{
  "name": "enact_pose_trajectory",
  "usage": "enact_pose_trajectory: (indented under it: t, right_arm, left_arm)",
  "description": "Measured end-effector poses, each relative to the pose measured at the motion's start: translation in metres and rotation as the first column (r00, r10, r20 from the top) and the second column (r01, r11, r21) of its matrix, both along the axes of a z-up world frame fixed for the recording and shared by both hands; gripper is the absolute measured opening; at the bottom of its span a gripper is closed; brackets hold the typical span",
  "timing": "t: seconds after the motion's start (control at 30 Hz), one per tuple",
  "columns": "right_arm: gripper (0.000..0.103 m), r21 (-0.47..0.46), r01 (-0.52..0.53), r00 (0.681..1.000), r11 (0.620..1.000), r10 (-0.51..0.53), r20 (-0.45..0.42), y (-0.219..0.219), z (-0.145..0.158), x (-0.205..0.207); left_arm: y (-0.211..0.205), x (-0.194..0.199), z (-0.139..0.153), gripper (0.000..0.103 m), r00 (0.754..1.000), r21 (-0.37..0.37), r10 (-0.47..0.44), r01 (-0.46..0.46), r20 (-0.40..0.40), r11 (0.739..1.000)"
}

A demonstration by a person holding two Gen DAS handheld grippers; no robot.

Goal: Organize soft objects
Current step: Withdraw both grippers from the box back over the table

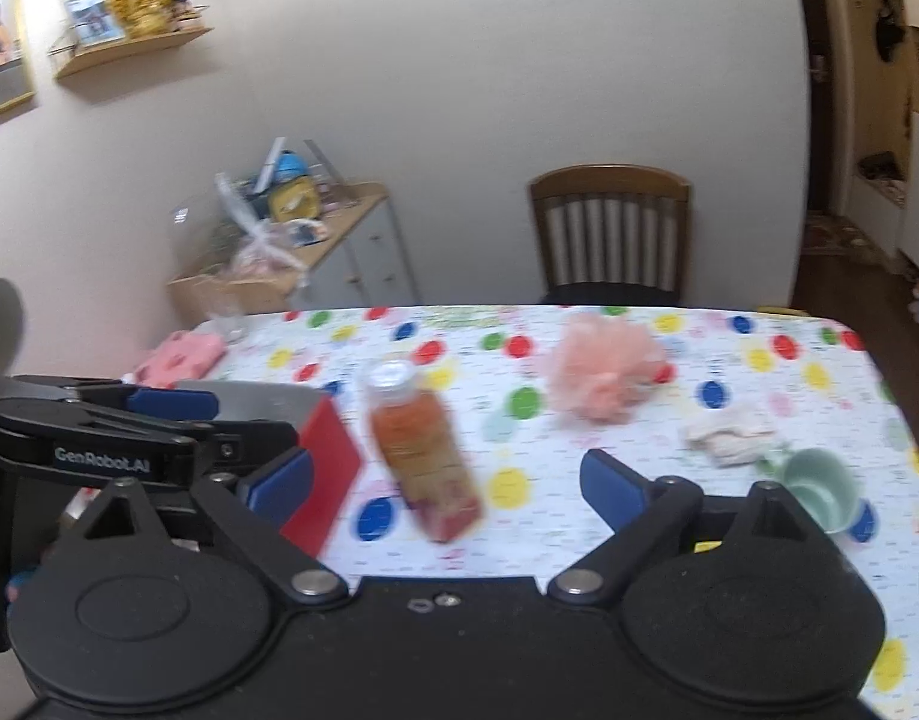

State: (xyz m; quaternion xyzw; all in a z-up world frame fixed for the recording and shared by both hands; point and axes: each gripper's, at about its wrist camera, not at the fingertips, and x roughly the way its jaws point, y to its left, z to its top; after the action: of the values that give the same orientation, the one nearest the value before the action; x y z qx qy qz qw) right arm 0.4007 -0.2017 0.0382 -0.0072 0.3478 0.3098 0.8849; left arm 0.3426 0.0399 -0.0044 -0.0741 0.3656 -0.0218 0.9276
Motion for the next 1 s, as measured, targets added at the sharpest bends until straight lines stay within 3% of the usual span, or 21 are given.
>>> enact_pose_trajectory:
  t: [0.13, 0.33, 0.4, 0.57, 1.0]
  right_arm:
    - [0.100, -0.028, 0.046, 0.999, 0.999, -0.045, 0.012, -0.029, -0.003, 0.017]
    - [0.103, -0.071, 0.130, 0.991, 0.989, -0.128, 0.040, -0.066, -0.008, 0.047]
    - [0.103, -0.086, 0.160, 0.986, 0.983, -0.156, 0.051, -0.076, -0.012, 0.056]
    - [0.103, -0.113, 0.213, 0.977, 0.971, -0.209, 0.045, -0.098, -0.022, 0.087]
    - [0.103, -0.163, 0.201, 0.977, 0.966, -0.210, -0.039, -0.113, -0.058, 0.166]
  left_arm:
    - [-0.030, 0.022, -0.003, 0.091, 1.000, -0.008, -0.002, 0.002, -0.006, 1.000]
    - [-0.080, 0.056, -0.008, 0.092, 1.000, 0.042, -0.002, 0.003, -0.005, 0.999]
    - [-0.095, 0.068, -0.008, 0.100, 1.000, 0.049, -0.004, 0.005, -0.005, 0.999]
    - [-0.124, 0.101, -0.011, 0.100, 1.000, 0.077, 0.024, -0.023, -0.007, 0.997]
    - [-0.144, 0.200, -0.035, 0.100, 0.991, 0.079, 0.119, -0.114, -0.062, 0.990]
